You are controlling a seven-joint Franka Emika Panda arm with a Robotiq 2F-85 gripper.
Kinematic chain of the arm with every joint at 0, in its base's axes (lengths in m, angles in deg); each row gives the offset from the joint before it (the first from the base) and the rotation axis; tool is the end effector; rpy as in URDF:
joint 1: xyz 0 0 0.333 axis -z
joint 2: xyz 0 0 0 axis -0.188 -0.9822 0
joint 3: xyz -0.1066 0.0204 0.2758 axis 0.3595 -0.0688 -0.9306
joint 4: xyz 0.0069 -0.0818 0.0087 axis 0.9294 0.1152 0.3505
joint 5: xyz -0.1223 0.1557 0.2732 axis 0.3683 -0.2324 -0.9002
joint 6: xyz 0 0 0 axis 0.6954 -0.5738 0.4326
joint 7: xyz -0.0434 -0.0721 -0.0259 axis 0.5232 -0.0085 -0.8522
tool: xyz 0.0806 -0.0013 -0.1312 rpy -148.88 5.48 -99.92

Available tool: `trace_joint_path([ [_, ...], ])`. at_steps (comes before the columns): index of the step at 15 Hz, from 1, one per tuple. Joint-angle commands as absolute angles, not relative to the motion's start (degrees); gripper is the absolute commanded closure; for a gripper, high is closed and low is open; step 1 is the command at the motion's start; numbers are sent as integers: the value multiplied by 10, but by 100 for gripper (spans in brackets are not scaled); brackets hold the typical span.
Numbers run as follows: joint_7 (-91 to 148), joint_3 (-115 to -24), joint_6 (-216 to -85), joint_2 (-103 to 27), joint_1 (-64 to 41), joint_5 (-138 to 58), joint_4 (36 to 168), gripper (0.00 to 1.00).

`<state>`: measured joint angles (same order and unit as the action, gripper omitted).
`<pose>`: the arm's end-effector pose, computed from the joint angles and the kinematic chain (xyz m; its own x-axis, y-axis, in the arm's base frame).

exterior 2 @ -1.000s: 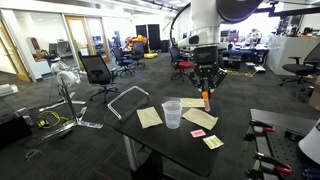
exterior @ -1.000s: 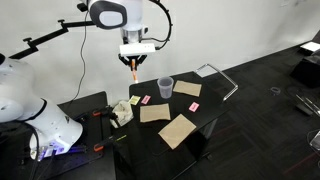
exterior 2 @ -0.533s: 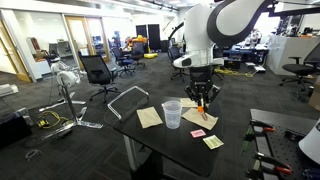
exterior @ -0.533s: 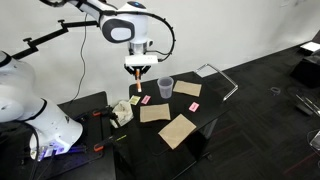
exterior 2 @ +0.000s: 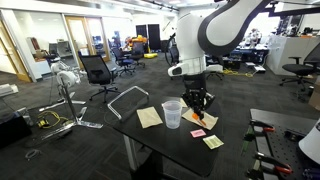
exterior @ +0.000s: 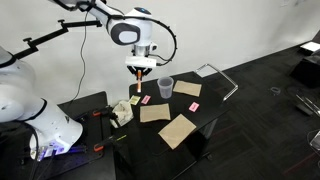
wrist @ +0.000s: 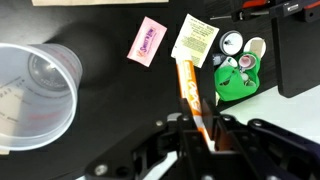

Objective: Take the orange marker out of the clear cup

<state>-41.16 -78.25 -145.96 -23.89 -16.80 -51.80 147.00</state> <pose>0.4203 0.0912 0.2626 0.3511 0.9361 0.0187 0.9183 -0.3404 -0.2023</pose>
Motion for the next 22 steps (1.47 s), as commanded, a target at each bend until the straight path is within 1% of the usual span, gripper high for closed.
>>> trace_joint_path([
  [1, -337, -792, -1454, -275, -169, -509, 1433, 95],
  [12, -165, -809, -1477, -389, -173, -441, 1361, 95],
  [20, -134, -816, -1469, -441, -168, -421, 1321, 95],
  [21, -134, -817, -1467, -444, -168, -420, 1318, 57],
  [22, -134, -818, -1467, -447, -167, -420, 1316, 56],
])
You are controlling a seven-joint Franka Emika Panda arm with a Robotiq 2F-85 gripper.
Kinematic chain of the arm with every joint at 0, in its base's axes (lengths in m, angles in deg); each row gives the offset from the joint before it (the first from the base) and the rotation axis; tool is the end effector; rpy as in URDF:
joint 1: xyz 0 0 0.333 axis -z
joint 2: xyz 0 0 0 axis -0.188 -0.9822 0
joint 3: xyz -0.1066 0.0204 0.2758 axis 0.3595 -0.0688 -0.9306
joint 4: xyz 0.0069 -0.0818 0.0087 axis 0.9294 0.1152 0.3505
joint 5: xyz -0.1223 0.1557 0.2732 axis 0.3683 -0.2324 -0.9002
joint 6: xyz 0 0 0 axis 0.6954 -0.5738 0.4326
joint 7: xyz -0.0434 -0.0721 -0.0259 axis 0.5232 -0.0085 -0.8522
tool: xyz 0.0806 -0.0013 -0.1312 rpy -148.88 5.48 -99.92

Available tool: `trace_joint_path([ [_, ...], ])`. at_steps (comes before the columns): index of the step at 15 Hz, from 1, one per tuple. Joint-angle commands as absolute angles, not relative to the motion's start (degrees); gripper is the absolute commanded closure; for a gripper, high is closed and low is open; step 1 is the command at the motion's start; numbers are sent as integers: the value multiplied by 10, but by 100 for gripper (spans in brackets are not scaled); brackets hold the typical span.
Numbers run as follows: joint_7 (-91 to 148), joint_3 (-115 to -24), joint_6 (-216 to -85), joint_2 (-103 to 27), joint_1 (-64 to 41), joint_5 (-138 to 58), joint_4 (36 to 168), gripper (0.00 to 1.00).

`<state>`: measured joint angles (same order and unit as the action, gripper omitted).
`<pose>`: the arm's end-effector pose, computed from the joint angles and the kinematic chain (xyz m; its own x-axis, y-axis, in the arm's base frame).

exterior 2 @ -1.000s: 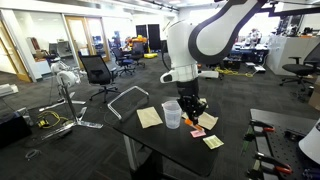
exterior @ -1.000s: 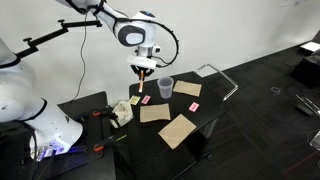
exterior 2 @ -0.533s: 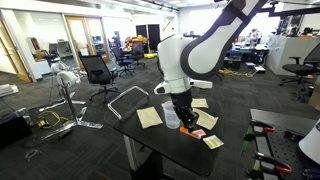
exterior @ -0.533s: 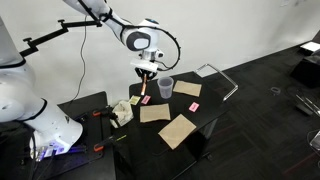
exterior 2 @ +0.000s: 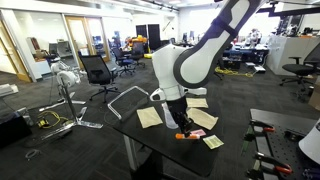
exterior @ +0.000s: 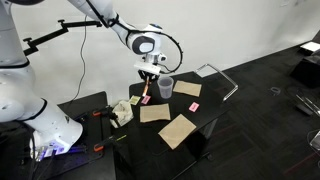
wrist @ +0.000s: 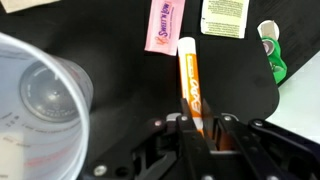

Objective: Take the orange marker out of the clear cup

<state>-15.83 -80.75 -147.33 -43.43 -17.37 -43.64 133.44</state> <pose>0.4714 0.1213 0.1833 0.5841 0.7968 -0.1544 0.7715 -0.6042 -0.1994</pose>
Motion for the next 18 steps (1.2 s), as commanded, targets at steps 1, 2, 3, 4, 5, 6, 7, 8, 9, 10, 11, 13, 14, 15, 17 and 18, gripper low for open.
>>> trace_joint_path([
  [1, -134, -819, -1467, -448, -167, -419, 1315, 49],
  [2, -133, -819, -1468, -447, -167, -419, 1317, 42],
  [3, -132, -820, -1470, -446, -167, -418, 1318, 34],
  [4, -133, -820, -1472, -441, -166, -418, 1321, 27],
  [5, -132, -820, -1474, -437, -166, -418, 1324, 18],
  [6, -135, -821, -1477, -429, -164, -419, 1329, 12],
  [7, -137, -822, -1479, -423, -164, -419, 1332, 3],
  [8, -141, -823, -1480, -413, -162, -422, 1339, 0],
  [9, -142, -824, -1482, -403, -161, -422, 1344, 0],
  [10, -145, -825, -1483, -394, -160, -423, 1349, 0],
  [11, -153, -829, -1483, -379, -158, -428, 1356, 0],
  [13, -161, -833, -1488, -348, -157, -430, 1373, 0],
  [14, -166, -834, -1490, -332, -157, -433, 1380, 0],
  [15, -171, -836, -1492, -313, -157, -434, 1389, 0],
  [17, -185, -837, -1495, -277, -157, -439, 1407, 0],
  [18, -189, -835, -1497, -258, -159, -441, 1415, 0],
])
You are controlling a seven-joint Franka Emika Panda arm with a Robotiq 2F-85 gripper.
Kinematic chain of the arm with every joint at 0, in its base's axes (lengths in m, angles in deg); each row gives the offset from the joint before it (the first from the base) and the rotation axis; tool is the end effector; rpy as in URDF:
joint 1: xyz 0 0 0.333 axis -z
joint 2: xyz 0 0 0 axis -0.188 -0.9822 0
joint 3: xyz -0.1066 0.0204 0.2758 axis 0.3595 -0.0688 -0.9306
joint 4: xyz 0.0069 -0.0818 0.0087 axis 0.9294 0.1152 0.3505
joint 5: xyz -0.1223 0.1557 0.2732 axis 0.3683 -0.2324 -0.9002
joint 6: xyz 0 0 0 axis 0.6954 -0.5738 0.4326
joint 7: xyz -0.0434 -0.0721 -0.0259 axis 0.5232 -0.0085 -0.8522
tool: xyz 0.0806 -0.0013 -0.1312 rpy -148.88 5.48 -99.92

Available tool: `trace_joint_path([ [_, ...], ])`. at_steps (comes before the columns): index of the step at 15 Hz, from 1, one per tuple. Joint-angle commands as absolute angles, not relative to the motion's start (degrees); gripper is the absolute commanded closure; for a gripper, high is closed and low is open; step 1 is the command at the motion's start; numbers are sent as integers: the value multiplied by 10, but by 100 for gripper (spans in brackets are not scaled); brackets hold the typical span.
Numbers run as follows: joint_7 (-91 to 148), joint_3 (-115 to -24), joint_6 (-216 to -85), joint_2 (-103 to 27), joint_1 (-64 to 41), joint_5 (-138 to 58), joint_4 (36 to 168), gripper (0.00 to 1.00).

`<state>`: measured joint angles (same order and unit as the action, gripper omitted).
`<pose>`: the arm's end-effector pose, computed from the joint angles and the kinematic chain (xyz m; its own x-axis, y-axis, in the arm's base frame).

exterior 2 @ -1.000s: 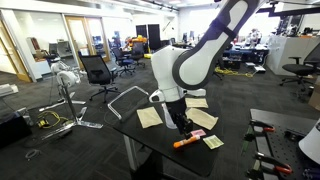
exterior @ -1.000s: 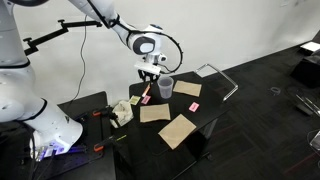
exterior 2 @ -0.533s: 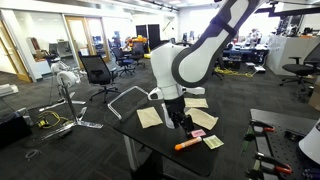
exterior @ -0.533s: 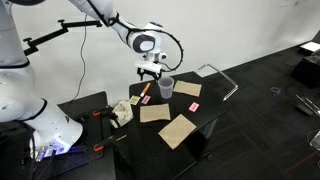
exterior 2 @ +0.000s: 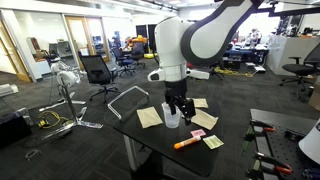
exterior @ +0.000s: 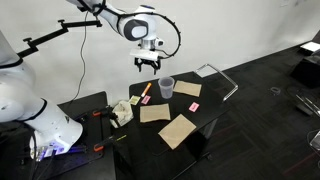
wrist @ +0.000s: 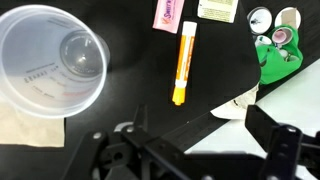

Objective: Take the orange marker out of the clear cup

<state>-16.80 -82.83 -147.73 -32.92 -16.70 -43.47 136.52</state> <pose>0.4706 0.1315 0.2555 0.5630 0.8243 -0.0597 0.8180 -0.5661 -0.1023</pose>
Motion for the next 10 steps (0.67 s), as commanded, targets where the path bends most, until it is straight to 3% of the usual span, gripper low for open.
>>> trace_joint_path([
  [1, -200, -835, -1498, -241, -160, -448, 1424, 0],
  [10, -295, -806, -1512, -101, -183, -502, 1494, 0],
])
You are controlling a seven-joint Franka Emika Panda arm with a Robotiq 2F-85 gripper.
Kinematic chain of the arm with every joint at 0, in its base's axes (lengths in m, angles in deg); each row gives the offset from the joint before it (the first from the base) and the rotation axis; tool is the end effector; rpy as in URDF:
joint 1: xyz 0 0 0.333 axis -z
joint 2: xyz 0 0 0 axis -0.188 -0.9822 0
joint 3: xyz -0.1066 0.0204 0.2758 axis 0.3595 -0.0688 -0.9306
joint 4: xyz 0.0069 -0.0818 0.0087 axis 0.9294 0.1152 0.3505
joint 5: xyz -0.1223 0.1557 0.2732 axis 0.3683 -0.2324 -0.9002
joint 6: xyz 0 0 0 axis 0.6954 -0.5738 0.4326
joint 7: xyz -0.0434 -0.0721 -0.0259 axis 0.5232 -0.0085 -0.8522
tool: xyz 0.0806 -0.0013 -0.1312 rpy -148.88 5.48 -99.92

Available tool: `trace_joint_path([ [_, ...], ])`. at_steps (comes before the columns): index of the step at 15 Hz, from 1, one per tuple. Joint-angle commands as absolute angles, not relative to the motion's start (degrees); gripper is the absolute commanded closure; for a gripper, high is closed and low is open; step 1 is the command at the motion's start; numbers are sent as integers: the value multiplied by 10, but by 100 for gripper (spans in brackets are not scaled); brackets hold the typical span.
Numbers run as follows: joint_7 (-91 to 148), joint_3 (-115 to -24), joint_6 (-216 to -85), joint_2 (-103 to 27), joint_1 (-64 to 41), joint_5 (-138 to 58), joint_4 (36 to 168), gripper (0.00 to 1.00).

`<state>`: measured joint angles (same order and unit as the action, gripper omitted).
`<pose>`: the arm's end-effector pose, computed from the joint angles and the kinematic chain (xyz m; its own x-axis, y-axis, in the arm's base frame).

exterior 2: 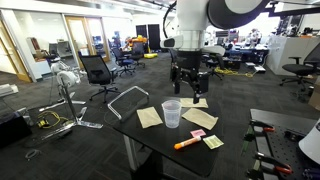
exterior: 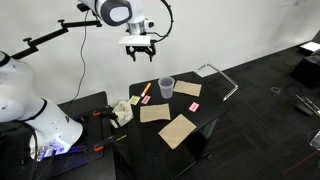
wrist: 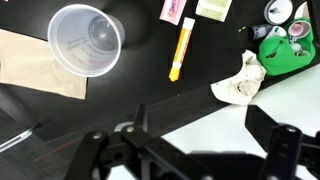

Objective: Take the orange marker out of the clear cup

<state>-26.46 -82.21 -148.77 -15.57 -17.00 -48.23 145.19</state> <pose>0.4356 0.1224 0.3412 0.4715 0.8786 0.0757 0.8809 -0.4732 0.0052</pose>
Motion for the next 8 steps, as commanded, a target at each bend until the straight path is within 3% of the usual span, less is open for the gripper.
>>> trace_joint_path([
  [1, -303, -801, -1515, -90, -187, -507, 1501, 0],
  [8, -298, -787, -1502, -89, -199, -496, 1497, 0],
])
